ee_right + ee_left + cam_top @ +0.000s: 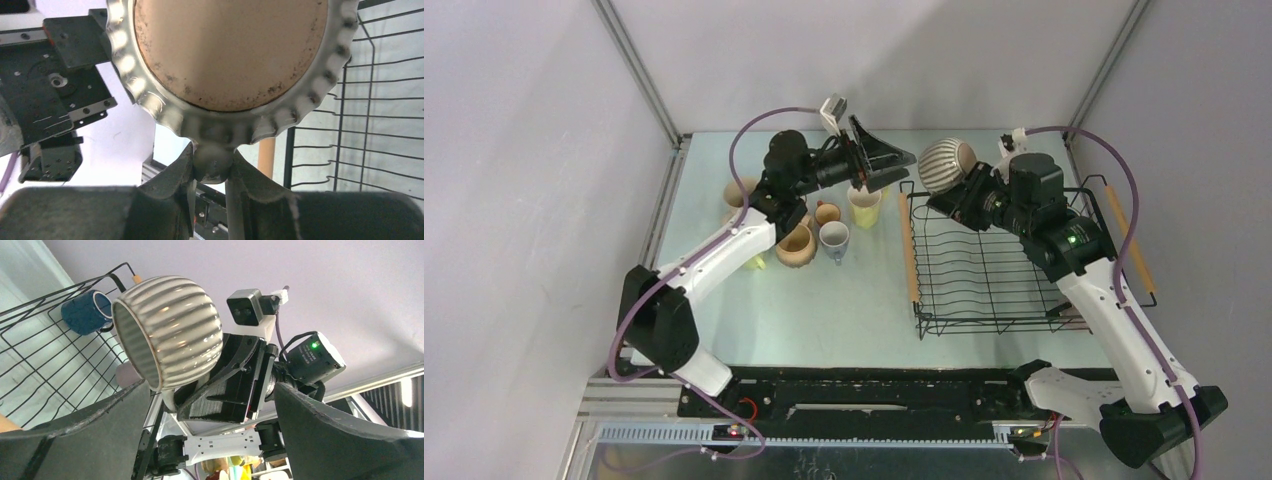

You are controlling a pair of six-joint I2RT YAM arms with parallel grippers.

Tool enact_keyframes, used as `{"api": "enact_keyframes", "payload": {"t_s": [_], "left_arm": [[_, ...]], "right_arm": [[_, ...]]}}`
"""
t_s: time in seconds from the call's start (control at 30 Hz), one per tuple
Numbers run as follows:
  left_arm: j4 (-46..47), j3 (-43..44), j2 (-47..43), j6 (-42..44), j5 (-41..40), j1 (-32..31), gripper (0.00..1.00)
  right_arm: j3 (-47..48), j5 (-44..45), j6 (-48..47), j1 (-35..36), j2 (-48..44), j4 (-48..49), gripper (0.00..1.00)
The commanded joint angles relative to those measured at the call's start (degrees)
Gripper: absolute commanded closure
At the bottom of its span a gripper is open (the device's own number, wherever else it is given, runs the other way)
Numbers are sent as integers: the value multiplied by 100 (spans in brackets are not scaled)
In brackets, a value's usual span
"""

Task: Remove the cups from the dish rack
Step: Place the cup at the center of the board.

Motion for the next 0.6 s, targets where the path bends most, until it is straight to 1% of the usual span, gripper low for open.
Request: {"api": "enact_keyframes", "payload": {"t_s": [0.0, 0.13, 0.27, 0.4, 0.57], "left_arm": [[665, -60, 99, -416, 43, 28, 1], [785, -72, 150, -558, 0, 29, 2], [1230, -52, 230, -868, 91, 29, 3], [2034, -73, 303, -1428, 242, 28, 8], [3231, -223, 374, -2292, 323, 23, 19]], "right_arm": [[364, -400, 111, 42, -141, 969, 100], [389, -570, 172, 40, -139, 1097, 100], [397, -774, 248, 40, -104, 1212, 100], [396, -1072, 324, 26, -55, 1346, 100], [394, -1567, 493, -33, -24, 1657, 100]]}}
